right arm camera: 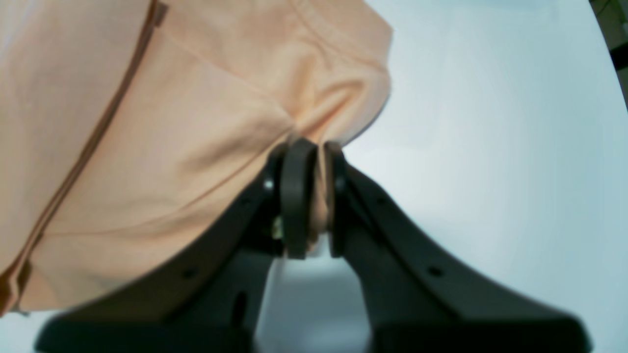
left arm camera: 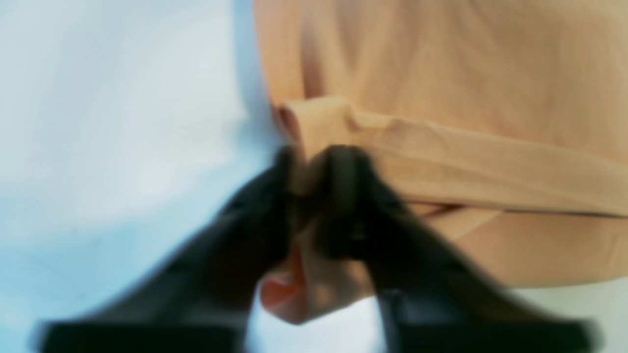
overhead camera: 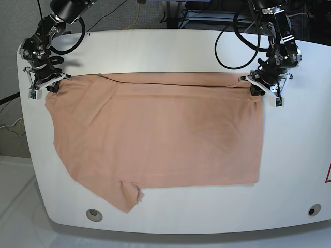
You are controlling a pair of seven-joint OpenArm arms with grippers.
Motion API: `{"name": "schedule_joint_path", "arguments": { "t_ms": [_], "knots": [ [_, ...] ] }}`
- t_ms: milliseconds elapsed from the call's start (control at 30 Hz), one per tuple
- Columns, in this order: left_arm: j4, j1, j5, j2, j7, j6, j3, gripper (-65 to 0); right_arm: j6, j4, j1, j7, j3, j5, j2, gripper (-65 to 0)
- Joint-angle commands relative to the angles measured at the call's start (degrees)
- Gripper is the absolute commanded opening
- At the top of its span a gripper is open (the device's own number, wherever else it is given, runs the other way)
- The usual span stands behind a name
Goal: Fold the T-shirt properly
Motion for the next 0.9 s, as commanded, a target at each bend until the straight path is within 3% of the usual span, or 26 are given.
{"name": "schedule_joint_path", "arguments": {
  "t_ms": [0,67,867],
  "knots": [
    [0.4,0.0,0.4,-0.2,1.3,0.0,0.1,-64.4,0.2,0.4,-0.1,-1.3,0.0,-0.6,0.4,-58.7],
    [0.4,0.0,0.3,-0.2,1.4,0.0,0.1,-62.1,0.2,0.4,-0.1,-1.3,0.0,-0.6,0.4,-58.7],
    [0.7,3.6,0.4,-0.6,1.4,0.0,0.0,-62.3,0.3,2.8,-5.2,-1.2,-0.2,-0.7,-3.6,-59.2]
  ]
}}
